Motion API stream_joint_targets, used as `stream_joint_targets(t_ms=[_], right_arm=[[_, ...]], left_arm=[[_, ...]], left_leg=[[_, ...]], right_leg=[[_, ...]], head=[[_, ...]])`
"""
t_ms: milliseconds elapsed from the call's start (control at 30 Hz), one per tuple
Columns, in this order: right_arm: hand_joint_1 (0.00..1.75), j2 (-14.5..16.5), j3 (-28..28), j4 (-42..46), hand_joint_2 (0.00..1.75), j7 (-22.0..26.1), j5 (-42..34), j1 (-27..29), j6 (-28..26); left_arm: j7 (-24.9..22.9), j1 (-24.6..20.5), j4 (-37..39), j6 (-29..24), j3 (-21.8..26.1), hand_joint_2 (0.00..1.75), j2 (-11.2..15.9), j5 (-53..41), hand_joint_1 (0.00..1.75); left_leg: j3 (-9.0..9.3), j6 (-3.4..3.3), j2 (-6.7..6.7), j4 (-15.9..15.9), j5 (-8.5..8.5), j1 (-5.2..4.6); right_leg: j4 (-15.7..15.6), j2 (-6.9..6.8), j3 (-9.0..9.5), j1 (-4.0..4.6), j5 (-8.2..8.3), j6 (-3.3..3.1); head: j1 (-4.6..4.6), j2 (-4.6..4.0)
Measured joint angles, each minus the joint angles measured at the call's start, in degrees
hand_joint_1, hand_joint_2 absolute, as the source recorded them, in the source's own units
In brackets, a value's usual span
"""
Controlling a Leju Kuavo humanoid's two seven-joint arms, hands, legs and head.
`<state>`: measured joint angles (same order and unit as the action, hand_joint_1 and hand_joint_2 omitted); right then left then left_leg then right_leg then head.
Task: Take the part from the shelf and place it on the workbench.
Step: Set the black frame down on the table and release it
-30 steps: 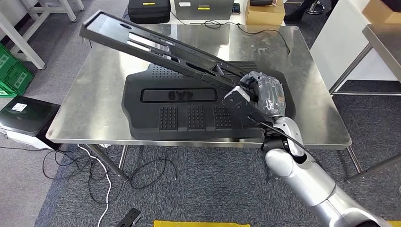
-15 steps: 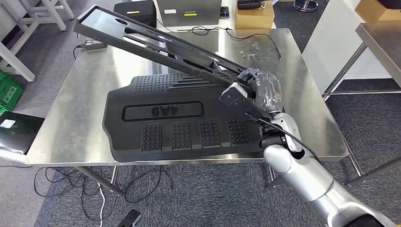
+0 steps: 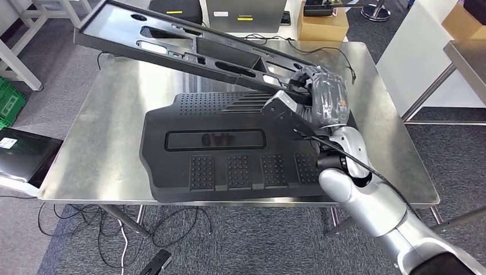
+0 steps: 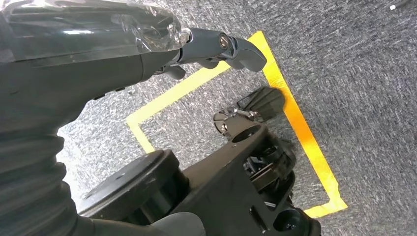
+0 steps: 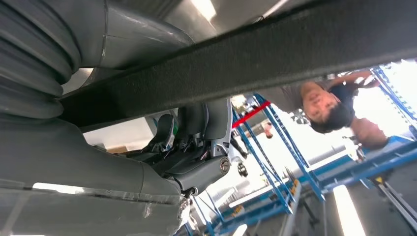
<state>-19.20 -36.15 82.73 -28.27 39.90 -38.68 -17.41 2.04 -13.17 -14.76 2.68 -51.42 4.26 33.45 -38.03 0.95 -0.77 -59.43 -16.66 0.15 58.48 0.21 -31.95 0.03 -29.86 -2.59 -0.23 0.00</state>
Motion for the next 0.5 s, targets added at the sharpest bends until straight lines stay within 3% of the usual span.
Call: stream_joint_targets(t_ms=[67,167,500], right_arm=[[1.75,0.1,-0.5,-0.2,1.75,-0.5,2.3,-1.2,1.6],[1.75,0.6,-2.3,-1.4,1.75,-0.7,6.7,-4.4,5.5],[1.75,4.6,-8.5,-8.8,1.75,-0.6,13.4,-11.5,12.7]], left_arm=[[0.4,-0.1,0.0,0.2,0.0,1.75,0.0,-0.2,0.0],[1.0,-0.6,0.0,0.3,0.0,1.75,0.0,-0.4,0.0],[1.8,-1.5,0.0,1.5,0.0,1.75,0.0,0.1,0.0]], left_leg=[[-0.03,-0.08,0.0,0.0,-0.01,-0.03],[-0.05,-0.21,0.01,0.0,0.05,-0.09],[0.05,-0.25,0.04,0.2,0.22,-0.03]], right_leg=[[-0.1,0.0,0.06,-0.07,0.04,0.63],[-0.2,-0.01,0.04,-0.15,0.07,1.05],[-0.2,-0.05,0.02,-0.09,0.15,1.26]], head=[[0.29,0.0],[0.44,0.0],[0.48,0.0]])
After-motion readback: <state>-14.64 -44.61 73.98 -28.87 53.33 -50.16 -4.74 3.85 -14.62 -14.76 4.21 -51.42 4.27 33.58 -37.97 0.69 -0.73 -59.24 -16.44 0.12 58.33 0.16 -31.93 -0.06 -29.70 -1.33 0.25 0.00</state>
